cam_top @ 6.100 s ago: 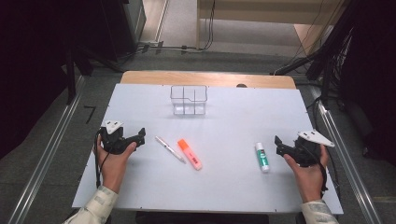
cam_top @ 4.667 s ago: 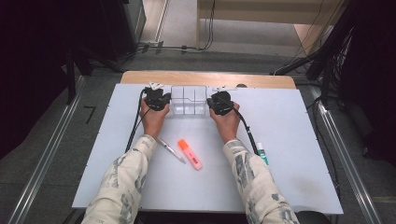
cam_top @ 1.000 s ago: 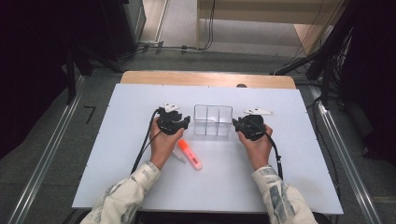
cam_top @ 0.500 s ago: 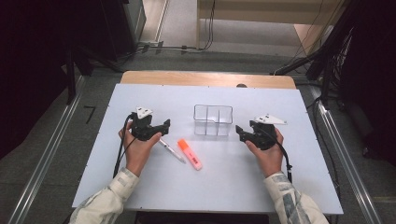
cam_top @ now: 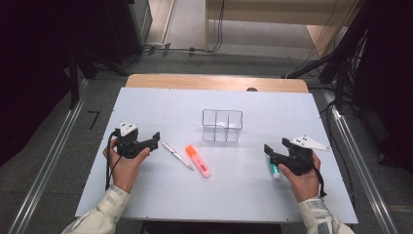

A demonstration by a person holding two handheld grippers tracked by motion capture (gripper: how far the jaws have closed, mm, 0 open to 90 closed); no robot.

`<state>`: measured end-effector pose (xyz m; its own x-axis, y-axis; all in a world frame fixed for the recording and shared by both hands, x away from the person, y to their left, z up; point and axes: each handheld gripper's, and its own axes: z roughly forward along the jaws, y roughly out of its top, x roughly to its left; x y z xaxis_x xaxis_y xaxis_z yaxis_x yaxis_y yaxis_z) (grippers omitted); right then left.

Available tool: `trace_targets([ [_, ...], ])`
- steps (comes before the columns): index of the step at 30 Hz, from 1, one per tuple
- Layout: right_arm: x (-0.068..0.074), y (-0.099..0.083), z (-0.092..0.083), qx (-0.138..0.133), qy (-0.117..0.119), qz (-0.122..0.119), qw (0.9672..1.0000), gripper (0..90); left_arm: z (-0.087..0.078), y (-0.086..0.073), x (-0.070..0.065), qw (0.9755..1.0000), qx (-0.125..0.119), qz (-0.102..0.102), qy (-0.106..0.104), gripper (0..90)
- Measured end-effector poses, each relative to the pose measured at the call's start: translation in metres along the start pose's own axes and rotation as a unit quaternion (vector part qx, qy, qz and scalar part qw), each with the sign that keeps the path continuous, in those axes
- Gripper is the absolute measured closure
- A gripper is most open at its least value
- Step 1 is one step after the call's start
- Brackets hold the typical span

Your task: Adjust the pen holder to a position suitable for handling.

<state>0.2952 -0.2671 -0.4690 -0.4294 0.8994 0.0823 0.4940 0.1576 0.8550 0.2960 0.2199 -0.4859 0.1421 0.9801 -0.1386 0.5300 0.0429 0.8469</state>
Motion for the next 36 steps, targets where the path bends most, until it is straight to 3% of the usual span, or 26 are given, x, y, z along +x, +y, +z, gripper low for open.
trace_targets([
  [5,-0.0017,-0.0002,-0.0041,-0.007,-0.002,0.005,1.0,21.9,-0.0045,-0.0059,0.0075,1.0,0.004,-0.005,-0.004,16.9],
  [14,0.0002,-0.0015,-0.0013,-0.001,-0.005,0.002,1.0,21.8,-0.0068,-0.006,0.0077,1.0,0.0,0.001,-0.003,16.4],
  [36,0.0013,-0.0034,-0.0004,0.002,0.0,-0.002,1.0,21.8,-0.0025,-0.0075,0.0087,0.9999,0.008,-0.008,-0.004,16.4],
])
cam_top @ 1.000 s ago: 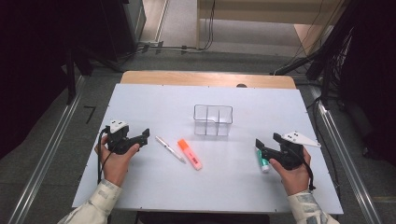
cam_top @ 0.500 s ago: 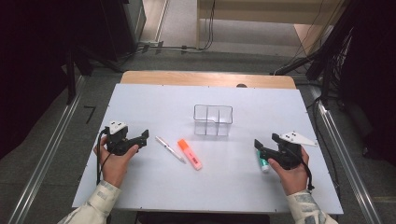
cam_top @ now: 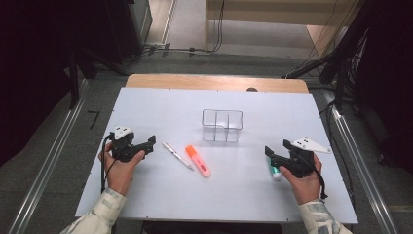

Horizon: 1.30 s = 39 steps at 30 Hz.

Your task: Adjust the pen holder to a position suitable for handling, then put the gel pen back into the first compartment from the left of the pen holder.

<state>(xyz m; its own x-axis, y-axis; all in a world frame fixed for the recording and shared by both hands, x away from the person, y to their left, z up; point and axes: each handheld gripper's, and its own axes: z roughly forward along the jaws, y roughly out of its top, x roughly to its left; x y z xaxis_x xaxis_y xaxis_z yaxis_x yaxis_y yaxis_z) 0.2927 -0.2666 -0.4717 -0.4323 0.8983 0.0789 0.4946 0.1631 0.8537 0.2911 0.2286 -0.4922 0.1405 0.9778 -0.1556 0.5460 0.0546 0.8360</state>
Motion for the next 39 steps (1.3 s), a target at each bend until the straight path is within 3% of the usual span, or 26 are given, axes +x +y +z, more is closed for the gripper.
trace_targets([
  [39,0.036,0.006,0.021,-0.003,0.04,-0.024,0.9989,22.3,0.003,-0.001,0.005,0.9999,0.002,-0.006,0.012,15.5],
])
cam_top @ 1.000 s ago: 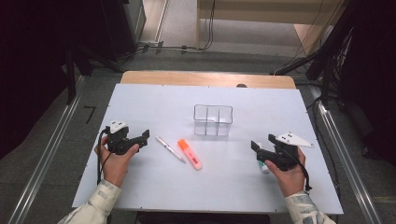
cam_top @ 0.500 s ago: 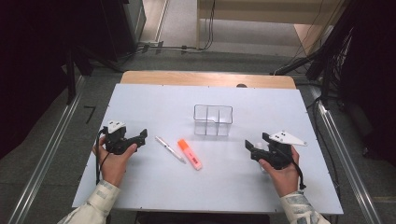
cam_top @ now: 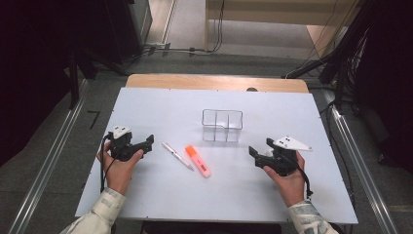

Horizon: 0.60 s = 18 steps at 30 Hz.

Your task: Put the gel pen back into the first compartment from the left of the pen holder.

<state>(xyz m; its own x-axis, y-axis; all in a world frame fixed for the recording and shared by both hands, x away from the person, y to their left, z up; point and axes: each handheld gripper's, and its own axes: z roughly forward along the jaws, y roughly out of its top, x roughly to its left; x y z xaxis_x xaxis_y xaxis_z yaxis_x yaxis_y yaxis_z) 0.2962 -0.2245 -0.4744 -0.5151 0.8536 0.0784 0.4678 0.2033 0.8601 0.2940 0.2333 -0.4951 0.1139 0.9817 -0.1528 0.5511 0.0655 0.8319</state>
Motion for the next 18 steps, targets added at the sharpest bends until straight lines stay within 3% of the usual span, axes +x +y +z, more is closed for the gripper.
trace_targets([
  [18,0.028,0.002,0.016,0.007,0.031,-0.024,0.9992,22.3,0.001,0.0,0.0,1.0,0.002,0.005,-0.001,15.5],
])
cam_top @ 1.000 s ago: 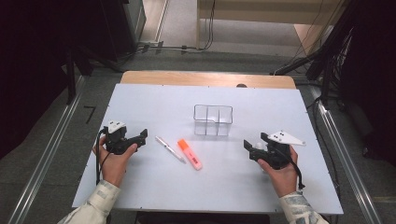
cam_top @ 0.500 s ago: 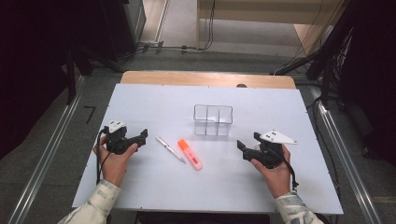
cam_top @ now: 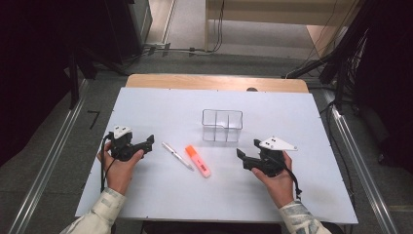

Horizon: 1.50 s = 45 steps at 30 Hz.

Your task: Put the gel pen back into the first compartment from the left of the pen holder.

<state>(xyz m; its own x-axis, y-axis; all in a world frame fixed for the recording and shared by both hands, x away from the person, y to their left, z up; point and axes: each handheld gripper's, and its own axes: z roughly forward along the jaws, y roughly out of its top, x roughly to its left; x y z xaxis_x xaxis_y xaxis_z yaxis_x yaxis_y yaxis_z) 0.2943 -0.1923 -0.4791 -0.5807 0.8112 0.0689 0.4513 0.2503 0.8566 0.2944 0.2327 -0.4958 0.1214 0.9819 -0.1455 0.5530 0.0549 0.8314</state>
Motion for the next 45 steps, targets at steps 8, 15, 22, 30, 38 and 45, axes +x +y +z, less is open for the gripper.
trace_targets([
  [8,0.017,0.001,0.01,0.003,0.018,-0.008,0.9998,22.6,0.001,0.0,0.0,1.0,0.002,0.001,0.002,15.5],
  [15,0.036,0.001,0.02,0.008,0.037,-0.019,0.9991,22.9,0.001,0.0,0.0,1.0,0.002,0.0,0.001,15.5],
  [22,0.052,0.001,0.031,0.013,0.049,-0.031,0.9983,26.1,0.002,0.0,0.001,1.0,0.001,0.0,0.003,15.5],
  [30,0.071,0.001,0.042,0.021,0.066,-0.041,0.9967,26.3,0.002,0.0,0.001,1.0,0.003,0.0,0.002,15.5],
  [38,0.084,0.001,0.054,0.025,0.075,-0.051,0.9955,26.6,0.002,0.0,0.003,1.0,0.005,0.001,0.002,15.5],
  [45,0.091,0.001,0.059,0.024,0.076,-0.058,0.9951,27.6,0.003,0.0,0.003,1.0,0.005,0.0,0.003,15.5],
])
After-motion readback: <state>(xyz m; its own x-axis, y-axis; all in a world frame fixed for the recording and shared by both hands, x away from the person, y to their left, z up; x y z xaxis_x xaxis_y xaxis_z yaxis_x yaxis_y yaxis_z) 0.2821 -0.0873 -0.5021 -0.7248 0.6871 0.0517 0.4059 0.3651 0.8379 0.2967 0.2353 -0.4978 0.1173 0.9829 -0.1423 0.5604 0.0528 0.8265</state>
